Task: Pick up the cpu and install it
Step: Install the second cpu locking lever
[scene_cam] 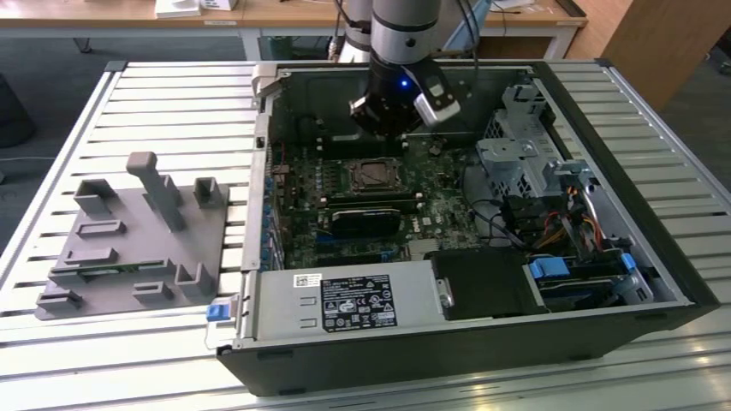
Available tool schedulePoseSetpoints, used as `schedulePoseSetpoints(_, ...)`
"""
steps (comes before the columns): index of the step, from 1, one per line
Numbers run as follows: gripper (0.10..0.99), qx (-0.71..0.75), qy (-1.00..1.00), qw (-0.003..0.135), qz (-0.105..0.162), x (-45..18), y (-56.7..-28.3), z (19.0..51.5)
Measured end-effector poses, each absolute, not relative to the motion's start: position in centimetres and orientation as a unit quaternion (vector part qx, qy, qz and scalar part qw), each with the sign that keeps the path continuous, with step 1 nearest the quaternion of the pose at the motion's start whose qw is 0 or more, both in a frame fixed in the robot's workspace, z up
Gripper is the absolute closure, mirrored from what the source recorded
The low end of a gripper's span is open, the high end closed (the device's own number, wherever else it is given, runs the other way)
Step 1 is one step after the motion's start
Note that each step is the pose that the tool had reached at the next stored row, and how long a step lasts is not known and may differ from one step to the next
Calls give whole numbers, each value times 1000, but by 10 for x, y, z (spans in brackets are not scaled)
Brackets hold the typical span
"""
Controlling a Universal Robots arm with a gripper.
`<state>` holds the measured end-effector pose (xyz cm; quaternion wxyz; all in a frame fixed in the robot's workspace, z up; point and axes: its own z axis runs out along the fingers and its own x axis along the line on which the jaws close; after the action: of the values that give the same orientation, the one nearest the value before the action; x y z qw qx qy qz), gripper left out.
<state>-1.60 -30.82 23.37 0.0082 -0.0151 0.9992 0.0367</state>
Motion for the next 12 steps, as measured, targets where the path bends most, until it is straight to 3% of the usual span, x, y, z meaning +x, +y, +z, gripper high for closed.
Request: schedulePoseSetpoints(12,980,-15,999,8,37,-16,-321,234)
